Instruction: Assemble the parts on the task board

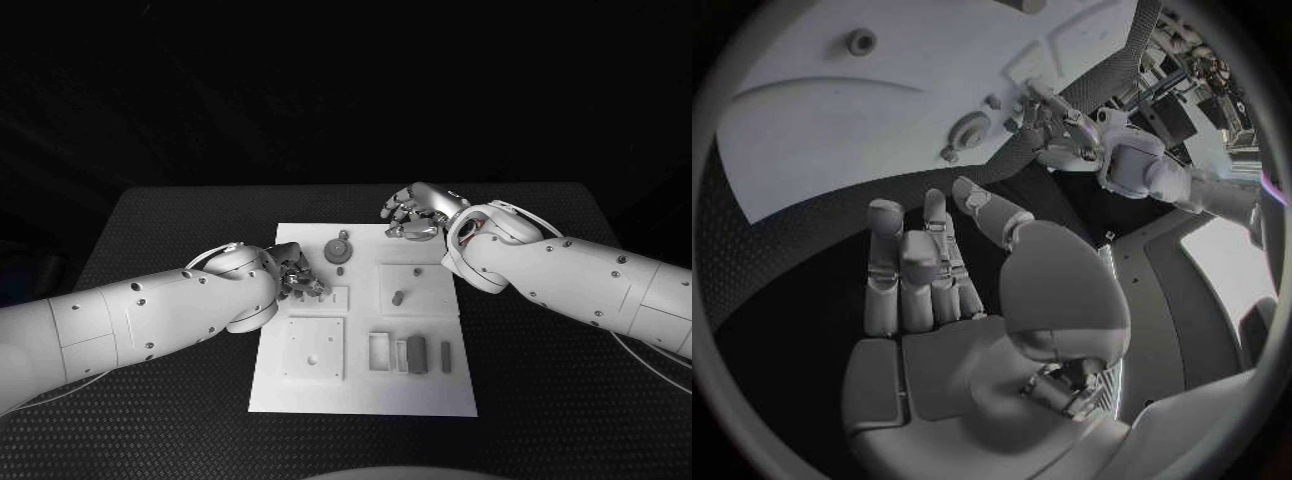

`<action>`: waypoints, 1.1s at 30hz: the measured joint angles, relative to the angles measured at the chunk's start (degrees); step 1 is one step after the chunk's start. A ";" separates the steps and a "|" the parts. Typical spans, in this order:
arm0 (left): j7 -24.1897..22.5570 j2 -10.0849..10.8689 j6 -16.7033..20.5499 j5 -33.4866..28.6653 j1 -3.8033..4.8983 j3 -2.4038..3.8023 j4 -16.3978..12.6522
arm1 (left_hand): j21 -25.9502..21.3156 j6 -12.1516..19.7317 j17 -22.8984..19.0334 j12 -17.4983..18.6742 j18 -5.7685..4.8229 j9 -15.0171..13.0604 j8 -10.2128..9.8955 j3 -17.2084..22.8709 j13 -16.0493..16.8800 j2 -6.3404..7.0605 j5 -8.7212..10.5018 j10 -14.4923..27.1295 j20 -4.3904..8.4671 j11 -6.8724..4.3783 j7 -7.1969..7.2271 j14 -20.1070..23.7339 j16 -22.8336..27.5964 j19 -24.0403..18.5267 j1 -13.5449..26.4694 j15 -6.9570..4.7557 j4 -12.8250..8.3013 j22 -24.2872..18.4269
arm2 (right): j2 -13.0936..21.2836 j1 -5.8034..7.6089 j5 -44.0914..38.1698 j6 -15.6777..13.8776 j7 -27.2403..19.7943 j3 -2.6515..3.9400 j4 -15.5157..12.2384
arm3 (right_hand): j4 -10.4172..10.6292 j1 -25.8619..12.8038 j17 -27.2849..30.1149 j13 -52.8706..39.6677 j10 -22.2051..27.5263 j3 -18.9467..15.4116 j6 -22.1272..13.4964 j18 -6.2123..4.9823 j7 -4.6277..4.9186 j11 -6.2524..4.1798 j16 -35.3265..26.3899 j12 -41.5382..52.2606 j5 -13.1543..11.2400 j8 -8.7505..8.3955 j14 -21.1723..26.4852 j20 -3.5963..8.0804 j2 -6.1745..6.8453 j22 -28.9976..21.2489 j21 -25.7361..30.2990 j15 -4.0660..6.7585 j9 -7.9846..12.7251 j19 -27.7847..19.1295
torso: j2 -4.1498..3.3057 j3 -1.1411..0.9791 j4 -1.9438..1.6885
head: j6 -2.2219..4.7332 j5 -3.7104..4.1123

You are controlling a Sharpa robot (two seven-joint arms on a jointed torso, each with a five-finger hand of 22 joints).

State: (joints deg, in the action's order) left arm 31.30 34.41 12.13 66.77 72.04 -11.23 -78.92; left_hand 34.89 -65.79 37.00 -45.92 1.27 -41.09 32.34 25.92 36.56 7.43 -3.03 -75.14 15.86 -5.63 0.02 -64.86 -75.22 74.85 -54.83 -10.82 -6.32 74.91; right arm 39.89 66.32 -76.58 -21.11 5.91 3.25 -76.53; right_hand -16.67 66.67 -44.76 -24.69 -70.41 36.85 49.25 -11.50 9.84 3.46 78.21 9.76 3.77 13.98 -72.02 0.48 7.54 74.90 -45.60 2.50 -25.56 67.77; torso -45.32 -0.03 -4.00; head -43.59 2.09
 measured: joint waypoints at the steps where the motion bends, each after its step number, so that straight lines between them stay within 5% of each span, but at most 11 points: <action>1: -0.01 0.03 0.00 -0.21 0.00 0.00 -0.01 | 0.00 0.00 0.00 0.00 -0.01 0.00 0.00 0.01 -0.04 -0.13 0.00 0.00 0.00 0.00 0.00 0.06 0.00 0.00 -0.13 0.06 -0.01 0.00 | 0.00 0.00 0.00 0.00 0.00 0.00 0.01 | 0.00 0.00 0.00 0.00 0.00 0.00 0.00 0.00 0.00 0.00 0.00 0.00 0.00 0.00 0.00 0.00 0.00 0.00 0.00 0.00 0.00 0.00 | 0.00 0.00 0.01 | 0.00 0.00; 14: -0.15 0.31 0.13 -2.84 -0.08 0.00 -0.40 | 0.00 0.93 -0.47 0.00 -0.10 0.28 0.00 -0.04 -0.39 -0.21 0.15 0.83 -0.42 0.21 -0.51 0.58 0.00 -0.42 -1.37 0.18 -0.27 -0.01 | -0.04 -0.04 0.03 0.08 -0.01 0.00 0.07 | 0.00 0.00 0.00 0.00 0.00 0.00 0.03 0.00 -0.02 0.00 0.00 0.00 0.00 0.00 -0.02 -0.01 0.00 0.00 0.00 -0.01 0.00 -0.01 | 0.01 0.02 -0.05 | 0.01 0.04; 17: -0.13 0.40 0.00 -3.47 -0.05 0.05 -0.44 | -0.24 1.46 -0.74 0.00 -0.10 0.26 -0.44 0.48 -0.57 -0.02 -2.63 1.14 -0.42 0.52 -0.58 0.70 0.00 -0.42 -1.76 0.30 0.25 -0.01 | -0.04 -0.07 0.04 0.11 -0.01 0.00 0.11 | 0.00 0.00 0.00 0.00 0.00 0.00 0.07 0.00 -0.05 -0.01 0.00 0.00 0.00 0.00 -0.03 -0.02 0.00 0.00 0.00 -0.01 -0.01 -0.02 | 0.01 0.03 -0.05 | 0.03 0.04; 20: -0.12 0.53 -0.19 -3.94 0.00 0.13 -0.52 | -0.27 2.58 -0.97 -0.43 -0.11 0.28 -1.40 0.51 -0.63 0.09 -7.63 1.60 -0.52 0.98 -0.75 1.00 0.00 -0.52 -1.86 0.61 0.28 -0.01 | -0.04 -0.08 0.04 0.13 -0.01 0.00 0.12 | 0.00 0.00 0.00 0.00 0.00 0.00 0.07 0.00 -0.06 -0.01 0.00 0.00 0.00 0.00 -0.04 -0.02 0.00 0.00 0.00 -0.01 0.04 -0.02 | 0.01 0.03 -0.03 | 0.03 0.00; 27: -0.15 0.68 -0.54 -4.91 0.08 0.23 -0.58 | -0.28 3.47 -1.45 -1.12 -0.13 0.72 -2.50 0.19 -0.82 -0.29 -13.60 2.27 -0.51 1.25 -0.63 1.21 -0.40 -0.76 -1.48 0.82 -0.04 0.01 | -0.03 -0.09 0.05 0.19 -0.01 0.00 0.13 | 0.00 0.00 0.00 0.00 -0.13 0.00 0.08 0.00 -0.06 0.13 0.00 0.00 0.00 0.00 -0.13 -0.09 0.00 0.00 0.00 -0.05 0.04 -0.09 | 0.01 0.03 -0.02 | 0.03 -0.03; 33: -0.18 0.82 -1.04 -5.58 0.15 0.36 -0.61 | -0.28 3.77 -1.45 -1.50 -0.13 0.89 -3.66 0.19 -0.81 -0.85 -15.00 2.38 -0.60 1.36 -0.71 1.42 -0.84 -0.85 -0.93 1.03 -0.04 0.03 | -0.02 -0.09 0.06 0.23 -0.01 0.00 0.13 | 0.00 0.00 0.00 0.00 -0.13 0.00 0.10 0.00 -0.08 0.13 0.00 0.00 0.00 0.00 -0.15 -0.09 0.00 0.00 0.00 -0.05 0.04 -0.09 | 0.01 0.04 -0.03 | -0.02 0.00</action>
State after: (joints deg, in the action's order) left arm 31.11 35.23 11.09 61.19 72.20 -10.87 -79.52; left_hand 34.61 -62.02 35.55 -47.43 1.14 -40.20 28.68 26.11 35.74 6.58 -18.03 -72.76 15.26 -4.27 -0.69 -63.44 -76.06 74.00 -55.75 -9.79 -6.36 74.94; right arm 39.87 66.22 -76.51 -20.88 5.90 3.25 -76.40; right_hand -16.67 66.67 -44.77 -24.69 -70.54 36.85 49.35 -11.50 9.76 3.58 78.21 9.76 3.77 13.97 -72.16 0.39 7.54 74.90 -45.60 2.45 -25.51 67.67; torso -45.31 0.01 -4.04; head -43.61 2.09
